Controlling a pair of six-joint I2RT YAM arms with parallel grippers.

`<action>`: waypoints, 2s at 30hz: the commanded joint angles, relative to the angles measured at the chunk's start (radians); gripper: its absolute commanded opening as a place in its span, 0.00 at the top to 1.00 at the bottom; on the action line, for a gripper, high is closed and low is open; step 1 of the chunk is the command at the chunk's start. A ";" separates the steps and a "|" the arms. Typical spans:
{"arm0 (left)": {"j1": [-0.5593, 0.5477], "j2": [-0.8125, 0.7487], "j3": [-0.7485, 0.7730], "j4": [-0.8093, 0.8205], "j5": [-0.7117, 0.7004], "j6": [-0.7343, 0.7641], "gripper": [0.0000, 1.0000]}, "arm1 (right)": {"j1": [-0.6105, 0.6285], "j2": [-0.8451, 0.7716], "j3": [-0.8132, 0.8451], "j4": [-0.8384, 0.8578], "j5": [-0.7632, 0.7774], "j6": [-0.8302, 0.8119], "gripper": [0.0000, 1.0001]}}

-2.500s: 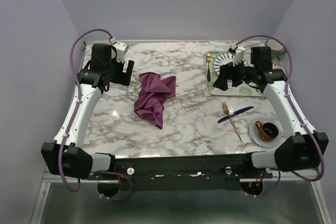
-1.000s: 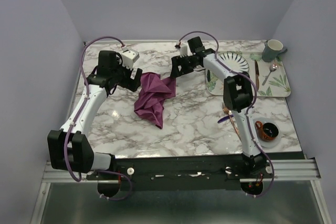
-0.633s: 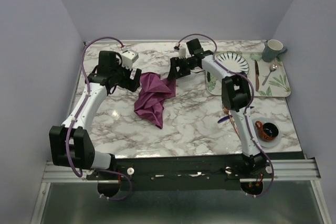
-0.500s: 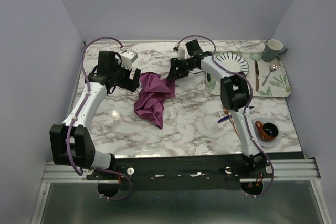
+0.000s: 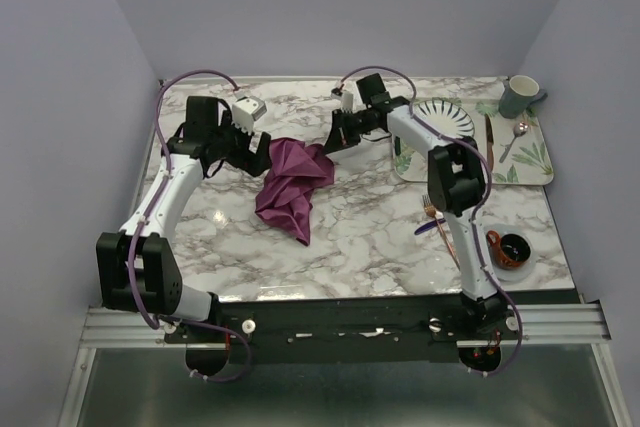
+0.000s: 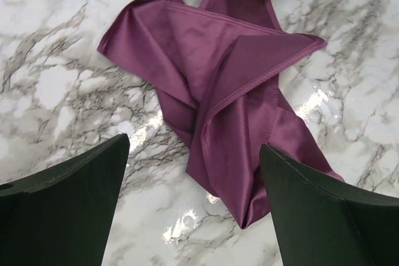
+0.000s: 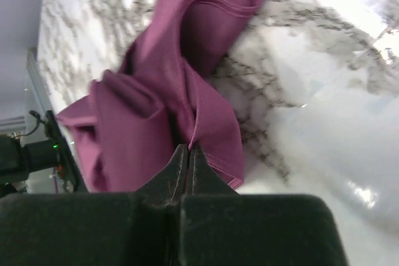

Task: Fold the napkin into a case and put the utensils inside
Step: Pick up the crumpled napkin from the center of the board.

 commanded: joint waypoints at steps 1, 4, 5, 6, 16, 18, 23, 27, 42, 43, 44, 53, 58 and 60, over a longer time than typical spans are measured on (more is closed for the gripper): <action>-0.014 -0.057 -0.057 0.021 0.224 0.144 0.01 | 0.010 -0.232 -0.065 0.047 -0.040 0.028 0.99; -0.046 -0.057 -0.079 0.023 0.224 0.213 0.01 | 0.009 -0.306 -0.129 0.053 -0.039 0.045 0.99; -0.069 -0.054 -0.082 0.026 0.215 0.227 0.01 | 0.009 -0.317 -0.143 0.053 -0.039 0.051 0.99; -0.086 -0.043 -0.087 0.032 0.181 0.238 0.01 | 0.009 -0.326 -0.171 0.052 -0.039 0.053 0.99; -0.251 0.057 -0.113 0.188 0.033 0.309 0.02 | 0.007 -0.384 -0.271 0.032 0.003 0.073 0.99; -0.258 0.081 -0.119 0.234 0.000 0.294 0.02 | 0.007 -0.405 -0.284 0.032 0.006 0.068 0.99; -0.206 0.109 -0.105 0.348 -0.016 0.221 0.02 | 0.006 -0.429 -0.318 0.016 0.044 0.050 0.99; -0.150 0.117 -0.079 0.362 0.064 0.227 0.05 | 0.006 -0.426 -0.324 0.009 0.050 0.048 0.99; -0.112 0.331 0.094 0.248 0.166 0.298 0.07 | -0.007 -0.427 -0.329 -0.001 0.043 0.053 0.99; -0.112 0.345 0.120 0.236 0.176 0.293 0.10 | -0.007 -0.427 -0.329 -0.001 0.044 0.051 0.99; -0.116 0.357 0.135 0.195 0.202 0.293 0.16 | -0.007 -0.427 -0.323 -0.002 0.047 0.050 0.99; -0.112 0.380 0.133 0.107 0.276 0.327 0.13 | -0.008 -0.383 -0.237 -0.031 0.044 0.047 0.99; -0.107 0.394 0.145 0.101 0.299 0.356 0.07 | -0.008 -0.387 -0.254 -0.036 0.037 0.042 0.99; -0.107 0.400 0.146 0.086 0.310 0.396 0.01 | -0.008 -0.384 -0.254 -0.039 0.035 0.039 0.99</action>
